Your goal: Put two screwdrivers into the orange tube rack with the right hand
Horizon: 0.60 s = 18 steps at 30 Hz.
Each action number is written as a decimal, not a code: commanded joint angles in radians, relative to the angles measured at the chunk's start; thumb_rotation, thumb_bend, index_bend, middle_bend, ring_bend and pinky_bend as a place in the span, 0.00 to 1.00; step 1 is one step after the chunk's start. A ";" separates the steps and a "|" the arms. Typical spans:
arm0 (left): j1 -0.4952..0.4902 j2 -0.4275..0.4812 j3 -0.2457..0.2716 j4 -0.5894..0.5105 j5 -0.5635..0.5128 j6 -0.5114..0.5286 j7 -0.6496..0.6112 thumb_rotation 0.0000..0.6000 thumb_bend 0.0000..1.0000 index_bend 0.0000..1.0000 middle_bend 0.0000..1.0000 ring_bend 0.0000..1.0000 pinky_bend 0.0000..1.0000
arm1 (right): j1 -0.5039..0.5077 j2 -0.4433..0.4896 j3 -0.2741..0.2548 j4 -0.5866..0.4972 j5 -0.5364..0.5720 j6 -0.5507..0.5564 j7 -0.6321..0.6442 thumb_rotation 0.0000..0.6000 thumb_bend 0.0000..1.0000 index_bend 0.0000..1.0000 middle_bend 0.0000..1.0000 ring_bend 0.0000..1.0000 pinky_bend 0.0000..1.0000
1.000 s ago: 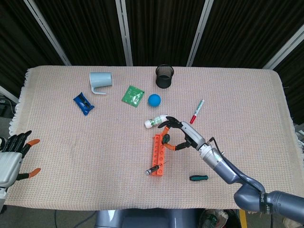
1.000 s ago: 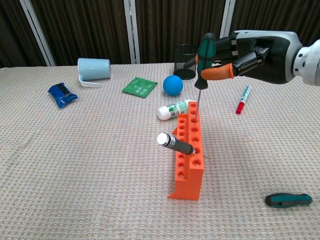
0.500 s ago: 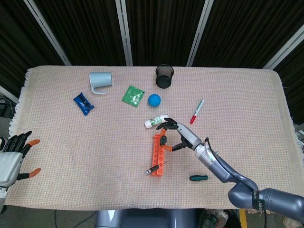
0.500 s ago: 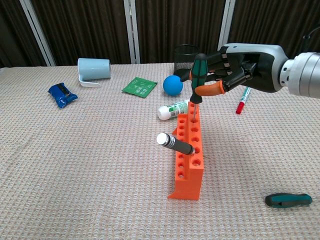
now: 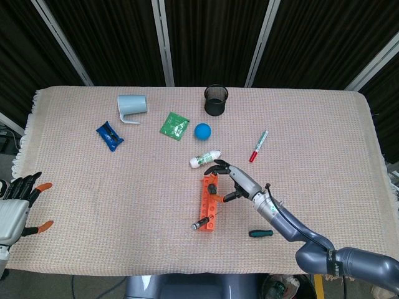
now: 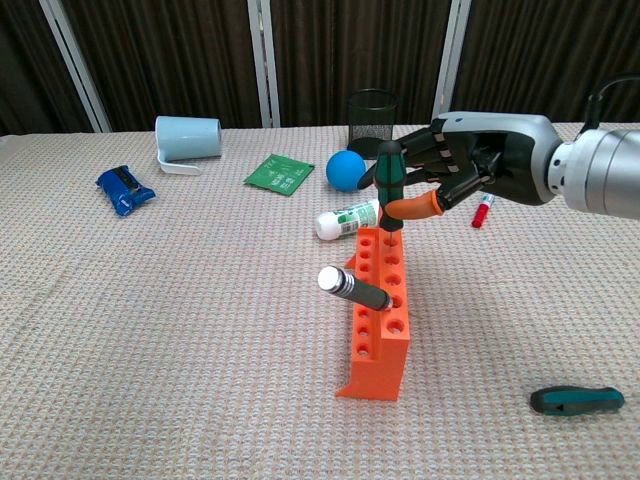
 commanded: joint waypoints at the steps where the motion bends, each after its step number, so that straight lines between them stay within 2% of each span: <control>1: 0.001 -0.001 0.001 0.002 -0.001 0.000 -0.001 1.00 0.11 0.21 0.00 0.00 0.00 | 0.001 -0.005 -0.001 0.005 0.008 -0.001 -0.013 1.00 0.30 0.61 0.25 0.00 0.00; 14: 0.002 -0.005 0.001 0.011 0.001 0.002 -0.010 1.00 0.11 0.21 0.00 0.00 0.00 | 0.009 -0.009 -0.004 0.003 0.049 -0.038 -0.050 1.00 0.20 0.51 0.22 0.00 0.00; 18: 0.002 -0.006 0.000 0.013 0.002 0.005 -0.014 1.00 0.11 0.21 0.00 0.00 0.00 | 0.010 -0.008 -0.002 -0.003 0.053 -0.043 -0.057 1.00 0.14 0.48 0.21 0.00 0.00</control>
